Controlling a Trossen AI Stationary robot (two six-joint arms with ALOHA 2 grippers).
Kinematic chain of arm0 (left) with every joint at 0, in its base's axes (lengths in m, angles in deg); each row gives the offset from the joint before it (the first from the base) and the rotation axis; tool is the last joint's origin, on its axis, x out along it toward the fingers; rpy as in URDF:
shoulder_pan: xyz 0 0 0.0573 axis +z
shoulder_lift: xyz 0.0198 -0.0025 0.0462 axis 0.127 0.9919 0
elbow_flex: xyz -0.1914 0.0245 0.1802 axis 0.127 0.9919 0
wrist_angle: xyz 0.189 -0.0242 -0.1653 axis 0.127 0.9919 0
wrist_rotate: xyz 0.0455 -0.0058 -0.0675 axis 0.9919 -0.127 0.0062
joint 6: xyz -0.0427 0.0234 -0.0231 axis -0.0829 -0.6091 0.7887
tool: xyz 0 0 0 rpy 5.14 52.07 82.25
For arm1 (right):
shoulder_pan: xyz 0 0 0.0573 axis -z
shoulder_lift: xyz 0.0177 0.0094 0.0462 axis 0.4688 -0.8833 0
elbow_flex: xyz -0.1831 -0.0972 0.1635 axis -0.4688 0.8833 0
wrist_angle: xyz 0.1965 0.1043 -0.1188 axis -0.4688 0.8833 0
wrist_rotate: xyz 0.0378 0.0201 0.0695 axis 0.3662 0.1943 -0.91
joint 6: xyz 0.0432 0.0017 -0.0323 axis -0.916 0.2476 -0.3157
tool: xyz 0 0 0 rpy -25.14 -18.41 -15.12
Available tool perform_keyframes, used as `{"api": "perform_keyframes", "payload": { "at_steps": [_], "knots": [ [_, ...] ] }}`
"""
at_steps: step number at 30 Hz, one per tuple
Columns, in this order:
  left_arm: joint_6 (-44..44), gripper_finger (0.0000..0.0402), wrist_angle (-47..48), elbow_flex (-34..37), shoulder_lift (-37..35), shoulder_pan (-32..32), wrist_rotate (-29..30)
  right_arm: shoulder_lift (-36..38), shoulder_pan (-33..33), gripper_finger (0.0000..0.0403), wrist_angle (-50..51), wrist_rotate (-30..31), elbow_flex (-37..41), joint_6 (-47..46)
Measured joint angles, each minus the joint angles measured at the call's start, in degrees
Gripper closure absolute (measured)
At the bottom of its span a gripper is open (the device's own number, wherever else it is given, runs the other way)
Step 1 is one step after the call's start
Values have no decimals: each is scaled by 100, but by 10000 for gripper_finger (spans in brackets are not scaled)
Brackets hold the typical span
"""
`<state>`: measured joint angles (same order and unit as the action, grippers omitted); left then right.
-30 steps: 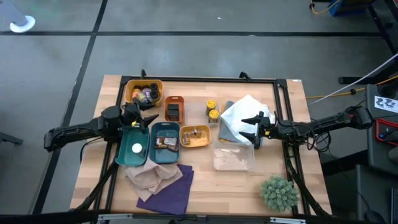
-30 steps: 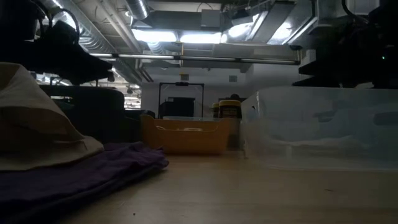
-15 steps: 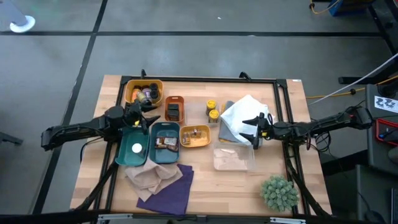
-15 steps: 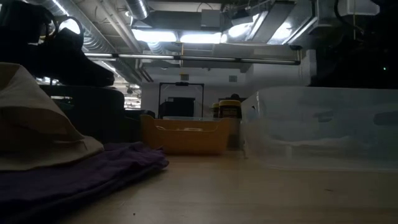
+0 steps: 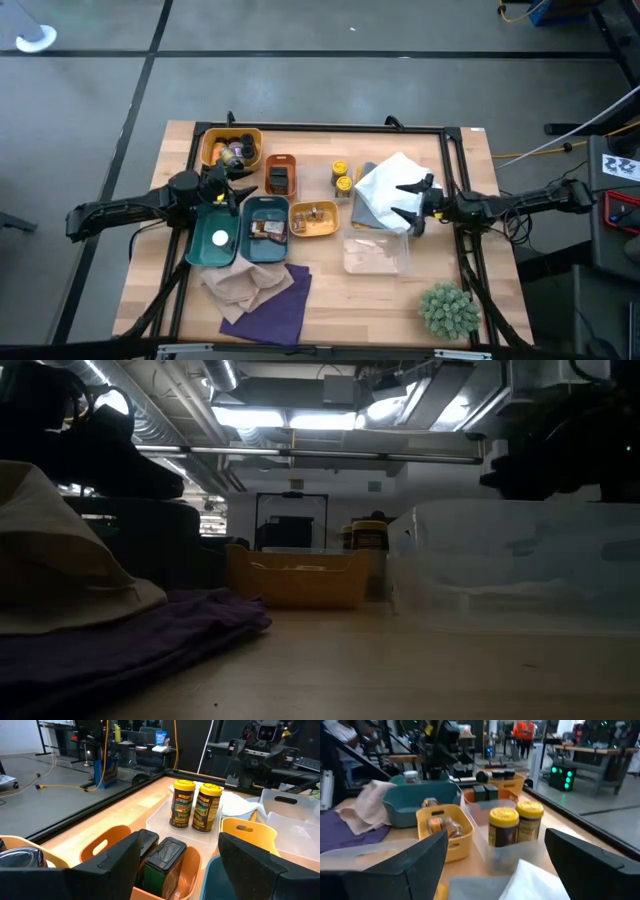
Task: Sort spices by type
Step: Return to Home Position
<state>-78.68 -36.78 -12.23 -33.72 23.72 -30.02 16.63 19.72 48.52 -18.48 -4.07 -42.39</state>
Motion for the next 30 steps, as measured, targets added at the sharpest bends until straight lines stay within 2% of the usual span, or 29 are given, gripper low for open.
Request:
{"api": "perform_keyframes", "payload": {
  "at_steps": [10,14,30],
  "knots": [
    [0,150,-1,0,0,0,-1,1258,0,70,1362,-462,2,245],
    [0,150,0,2,0,0,1,1575,-1,70,1447,-873,3,268],
    [0,150,-2,2,0,0,1,1688,0,70,1466,-803,4,390]
  ]
}}
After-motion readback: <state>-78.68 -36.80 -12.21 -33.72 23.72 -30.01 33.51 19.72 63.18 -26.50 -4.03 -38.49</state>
